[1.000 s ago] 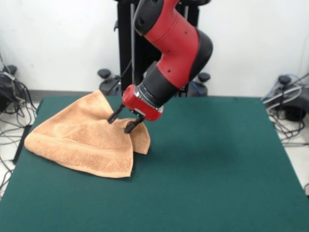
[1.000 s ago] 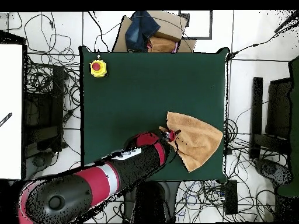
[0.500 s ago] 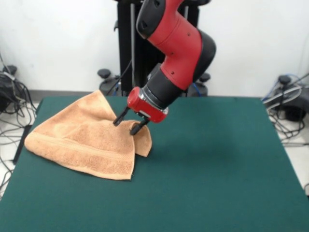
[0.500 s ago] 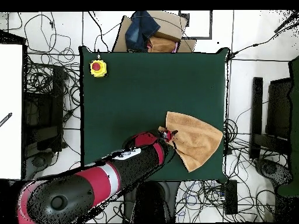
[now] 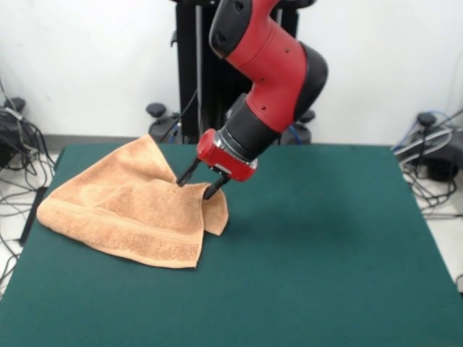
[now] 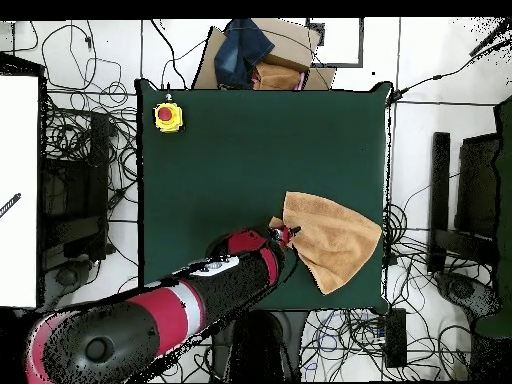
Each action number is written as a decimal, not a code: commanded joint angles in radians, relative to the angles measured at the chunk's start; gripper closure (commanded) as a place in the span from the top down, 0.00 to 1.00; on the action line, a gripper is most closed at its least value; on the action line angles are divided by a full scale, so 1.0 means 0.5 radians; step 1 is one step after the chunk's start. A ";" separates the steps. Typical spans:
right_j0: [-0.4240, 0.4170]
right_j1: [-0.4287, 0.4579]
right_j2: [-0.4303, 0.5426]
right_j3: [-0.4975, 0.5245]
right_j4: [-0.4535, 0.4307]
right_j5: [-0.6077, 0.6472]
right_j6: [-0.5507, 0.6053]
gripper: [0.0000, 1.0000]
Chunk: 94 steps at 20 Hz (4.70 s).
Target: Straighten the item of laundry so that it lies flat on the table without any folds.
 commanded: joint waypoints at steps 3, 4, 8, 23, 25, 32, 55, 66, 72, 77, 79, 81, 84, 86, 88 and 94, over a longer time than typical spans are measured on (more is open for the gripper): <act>0.036 0.032 0.311 0.011 0.033 0.232 0.336 1.00; 0.037 0.032 0.311 0.010 0.033 0.231 0.336 1.00; 0.078 0.085 0.252 -0.007 0.059 0.225 0.353 1.00; 0.014 0.345 0.156 -0.229 0.104 0.047 0.332 1.00; 0.033 0.373 0.119 -0.245 0.129 0.078 0.344 1.00; 0.052 0.433 0.069 -0.269 0.171 -0.014 0.383 1.00; 0.020 0.339 0.121 -0.200 0.117 0.002 0.332 1.00; -0.048 0.253 0.208 -0.166 0.074 -0.022 0.325 0.00; -0.044 0.254 0.206 -0.161 0.086 -0.022 0.335 0.00; -0.090 0.221 0.249 -0.167 0.035 0.011 0.283 0.00; -0.052 0.215 0.216 -0.142 0.067 0.070 0.305 0.00; -0.058 0.148 0.242 -0.085 0.046 0.148 0.292 0.00; -0.109 -0.030 0.358 0.045 -0.017 0.255 0.259 0.00; -0.110 -0.096 0.393 0.099 -0.032 0.279 0.265 0.00; -0.083 -0.120 0.388 0.131 -0.031 0.275 0.286 0.00; -0.181 -0.207 0.467 0.203 -0.131 0.276 0.215 0.00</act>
